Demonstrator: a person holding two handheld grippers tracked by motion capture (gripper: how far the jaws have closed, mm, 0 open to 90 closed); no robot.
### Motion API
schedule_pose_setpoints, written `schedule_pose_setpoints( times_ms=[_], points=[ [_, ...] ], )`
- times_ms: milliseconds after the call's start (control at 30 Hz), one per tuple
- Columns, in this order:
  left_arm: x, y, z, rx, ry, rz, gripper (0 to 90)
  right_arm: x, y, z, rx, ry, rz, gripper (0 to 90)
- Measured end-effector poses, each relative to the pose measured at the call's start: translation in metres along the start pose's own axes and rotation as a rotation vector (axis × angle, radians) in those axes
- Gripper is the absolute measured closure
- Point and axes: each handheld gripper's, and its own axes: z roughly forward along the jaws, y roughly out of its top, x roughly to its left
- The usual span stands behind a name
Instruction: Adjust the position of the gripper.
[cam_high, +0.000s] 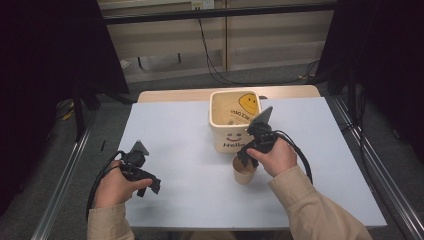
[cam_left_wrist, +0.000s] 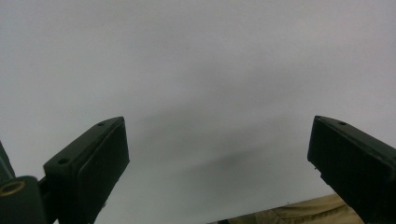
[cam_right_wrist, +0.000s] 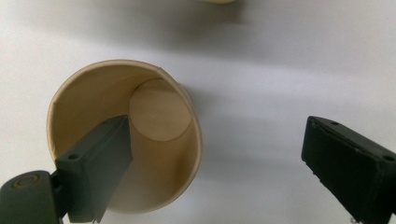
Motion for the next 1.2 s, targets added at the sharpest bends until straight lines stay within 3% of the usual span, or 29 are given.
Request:
schedule_pose_setpoints(
  times_ms=[33,67,533,1133,1200],
  points=[
    [0.0,0.001,0.0,0.003,0.01,0.016,5.3,0.0,0.0,0.0,0.0,0.0,0.001,8.7],
    [-0.001,0.0,0.001,-0.003,-0.003,-0.001,5.3,-0.001,0.0,-0.001,0.001,0.0,-0.004,8.7],
    [0.0,0.002,0.001,0.006,0.005,0.014,5.3,-0.003,0.0,-0.02,-0.012,0.017,-0.001,8.9],
    [-0.003,0.003,0.001,0.003,-0.013,0.002,5.3,0.001,0.007,-0.06,-0.01,-0.034,-0.021,8.9],
    [-0.002,0.003,0.0,0.013,-0.012,0.016,5.3,0.001,0.008,-0.065,-0.021,-0.035,-0.032,8.9]
  ],
)
